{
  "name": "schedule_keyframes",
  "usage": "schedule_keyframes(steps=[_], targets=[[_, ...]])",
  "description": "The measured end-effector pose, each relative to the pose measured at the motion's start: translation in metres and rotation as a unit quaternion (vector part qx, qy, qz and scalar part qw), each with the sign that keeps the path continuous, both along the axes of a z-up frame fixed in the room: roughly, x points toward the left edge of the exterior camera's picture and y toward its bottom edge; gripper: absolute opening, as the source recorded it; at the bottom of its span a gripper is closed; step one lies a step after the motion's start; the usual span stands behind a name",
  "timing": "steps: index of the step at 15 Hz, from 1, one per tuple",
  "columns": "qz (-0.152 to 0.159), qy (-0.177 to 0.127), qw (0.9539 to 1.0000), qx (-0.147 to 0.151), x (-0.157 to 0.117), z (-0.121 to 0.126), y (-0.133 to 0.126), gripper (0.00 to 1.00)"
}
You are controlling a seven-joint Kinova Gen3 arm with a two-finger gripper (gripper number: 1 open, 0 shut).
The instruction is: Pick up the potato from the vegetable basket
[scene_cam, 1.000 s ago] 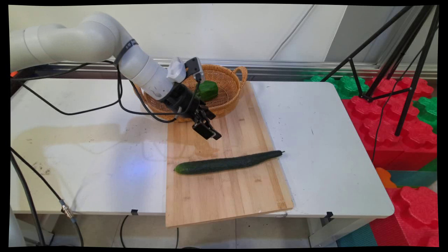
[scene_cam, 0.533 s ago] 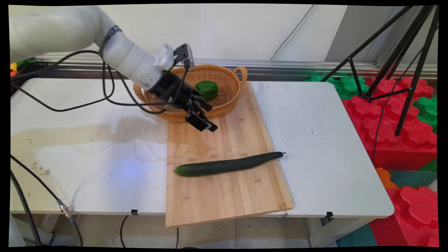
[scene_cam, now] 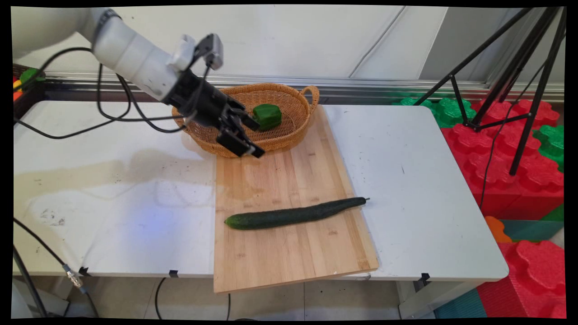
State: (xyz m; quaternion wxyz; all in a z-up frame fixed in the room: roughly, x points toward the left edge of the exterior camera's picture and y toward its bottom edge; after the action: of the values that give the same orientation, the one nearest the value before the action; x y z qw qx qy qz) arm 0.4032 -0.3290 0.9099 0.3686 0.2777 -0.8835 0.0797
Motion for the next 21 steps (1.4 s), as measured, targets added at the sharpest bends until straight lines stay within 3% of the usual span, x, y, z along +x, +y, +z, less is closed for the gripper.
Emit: schedule_keyframes(steps=[6,12,21], targets=[[0.012,-0.003,0.9998,-0.019,0.034,0.029,0.012,1.00],[0.035,-0.027,0.9985,-0.031,0.068,0.047,0.015,1.00],[0.082,-0.093,0.9907,-0.055,0.105,0.041,-0.003,1.00]])
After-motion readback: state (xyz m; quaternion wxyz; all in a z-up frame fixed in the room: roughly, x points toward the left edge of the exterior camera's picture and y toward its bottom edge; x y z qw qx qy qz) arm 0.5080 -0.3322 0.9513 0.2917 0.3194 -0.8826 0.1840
